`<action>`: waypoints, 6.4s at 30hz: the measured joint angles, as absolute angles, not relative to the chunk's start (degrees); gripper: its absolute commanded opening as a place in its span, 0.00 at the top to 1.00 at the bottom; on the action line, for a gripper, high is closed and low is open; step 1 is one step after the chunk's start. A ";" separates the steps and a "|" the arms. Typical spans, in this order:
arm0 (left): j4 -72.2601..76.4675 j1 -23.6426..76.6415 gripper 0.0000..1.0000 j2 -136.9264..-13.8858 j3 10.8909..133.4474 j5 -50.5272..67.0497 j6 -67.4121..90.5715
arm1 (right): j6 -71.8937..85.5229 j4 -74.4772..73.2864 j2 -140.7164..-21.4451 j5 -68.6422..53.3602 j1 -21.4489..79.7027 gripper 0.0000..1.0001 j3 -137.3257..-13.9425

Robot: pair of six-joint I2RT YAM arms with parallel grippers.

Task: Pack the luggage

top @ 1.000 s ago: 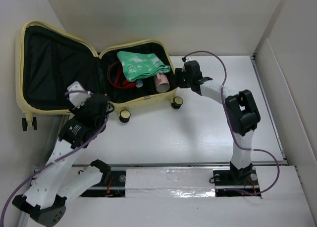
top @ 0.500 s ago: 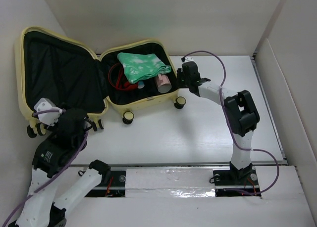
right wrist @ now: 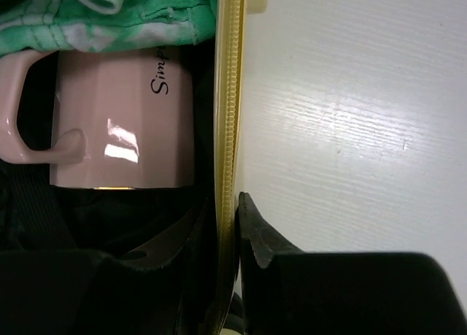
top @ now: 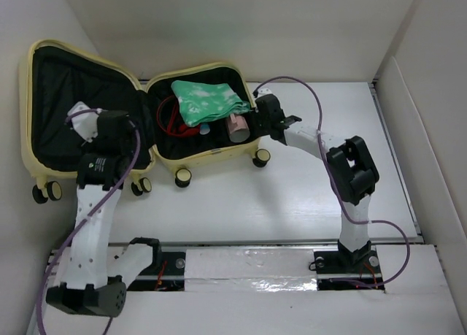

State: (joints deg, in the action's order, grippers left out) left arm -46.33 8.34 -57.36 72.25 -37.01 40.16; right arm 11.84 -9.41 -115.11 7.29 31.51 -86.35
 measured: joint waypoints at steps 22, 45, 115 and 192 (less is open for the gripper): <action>-39.13 -7.84 0.57 -39.75 62.98 -24.14 30.33 | 14.46 -11.35 -113.65 10.26 46.35 1.00 -84.90; -40.32 -8.54 0.33 -40.86 48.58 -55.20 41.74 | 16.53 -10.96 -114.10 1.52 50.83 1.00 -85.82; -24.05 -26.48 0.22 -64.42 59.44 -32.99 36.25 | 27.83 10.15 -121.21 -12.53 41.15 1.00 -86.63; -5.61 18.90 0.36 -46.44 39.20 16.91 26.35 | 32.88 21.04 -109.19 -15.42 44.10 0.96 -68.60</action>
State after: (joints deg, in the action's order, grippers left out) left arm -5.61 18.90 -46.44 39.20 16.91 26.35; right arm 32.88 21.04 -109.19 -15.42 44.10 -68.60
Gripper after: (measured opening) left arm 0.598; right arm 0.335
